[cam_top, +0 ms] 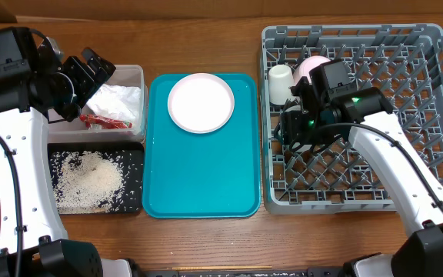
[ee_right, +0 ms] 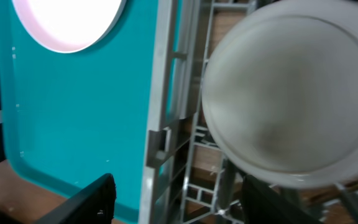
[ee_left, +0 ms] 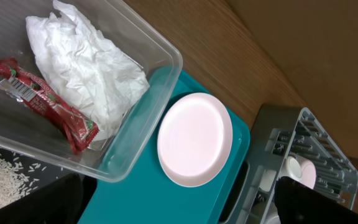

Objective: Sort waste into correct bins and load items into the dishwasher
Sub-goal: 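Open the right gripper and withdraw from the white bowl, then lower the right gripper to the chopstick on the table beside the tray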

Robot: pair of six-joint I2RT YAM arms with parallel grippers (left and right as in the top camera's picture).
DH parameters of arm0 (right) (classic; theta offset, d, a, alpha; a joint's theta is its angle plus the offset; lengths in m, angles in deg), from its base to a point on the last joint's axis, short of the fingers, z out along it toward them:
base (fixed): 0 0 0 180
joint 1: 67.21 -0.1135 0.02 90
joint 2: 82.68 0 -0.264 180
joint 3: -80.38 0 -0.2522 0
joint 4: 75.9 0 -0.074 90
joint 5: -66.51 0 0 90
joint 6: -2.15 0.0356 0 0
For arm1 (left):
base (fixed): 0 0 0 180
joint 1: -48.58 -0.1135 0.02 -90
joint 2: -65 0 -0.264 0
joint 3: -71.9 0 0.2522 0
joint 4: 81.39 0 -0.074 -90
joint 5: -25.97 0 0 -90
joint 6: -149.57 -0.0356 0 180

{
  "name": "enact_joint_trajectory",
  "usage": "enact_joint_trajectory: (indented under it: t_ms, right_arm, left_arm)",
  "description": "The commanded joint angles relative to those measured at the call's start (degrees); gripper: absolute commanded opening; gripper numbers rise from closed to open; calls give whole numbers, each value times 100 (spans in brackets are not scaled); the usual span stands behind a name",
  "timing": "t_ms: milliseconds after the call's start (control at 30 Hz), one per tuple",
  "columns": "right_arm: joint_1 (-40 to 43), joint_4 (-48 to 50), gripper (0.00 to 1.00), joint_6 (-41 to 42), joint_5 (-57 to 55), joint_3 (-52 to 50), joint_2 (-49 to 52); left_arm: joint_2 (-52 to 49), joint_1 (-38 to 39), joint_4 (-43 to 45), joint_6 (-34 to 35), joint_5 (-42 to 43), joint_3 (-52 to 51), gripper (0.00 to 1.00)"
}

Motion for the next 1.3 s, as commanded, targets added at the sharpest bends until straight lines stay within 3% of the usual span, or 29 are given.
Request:
enact_joint_trajectory:
  t_ms: [0,400,467,500,667,700,733,800,867,1100,1267]
  right_arm:
    - [11,48,67,240,-621,22,-35]
    - [-621,-4,76,131,310,691,-37]
    - [-920,46,86,131,175,621,-31]
    - [-1047,68,100,131,79,592,-26]
    - [-1700,437,100,129,-101,444,17]
    - [-1757,494,98,125,-109,439,39]
    - [-1799,560,82,129,-109,439,74]
    - [-1812,680,40,133,-107,435,173]
    - [-1812,756,19,142,-153,435,332]
    - [-1810,1228,15,223,-837,435,1154]
    - [-1792,1338,12,680,-2094,435,1281]
  left_arm:
    - [85,0,4,52,-22,101,100]
    - [85,0,4,52,-22,101,100]
    - [85,0,4,52,-22,101,100]
    - [85,0,4,52,-22,101,100]
    - [85,0,4,52,-22,101,100]
    - [85,0,4,52,-22,101,100]
    - [85,0,4,52,-22,101,100]
    - [85,0,4,52,-22,101,100]
    - [85,0,4,52,-22,101,100]
    - [85,0,4,52,-22,101,100]
    - [85,0,4,52,-22,101,100]
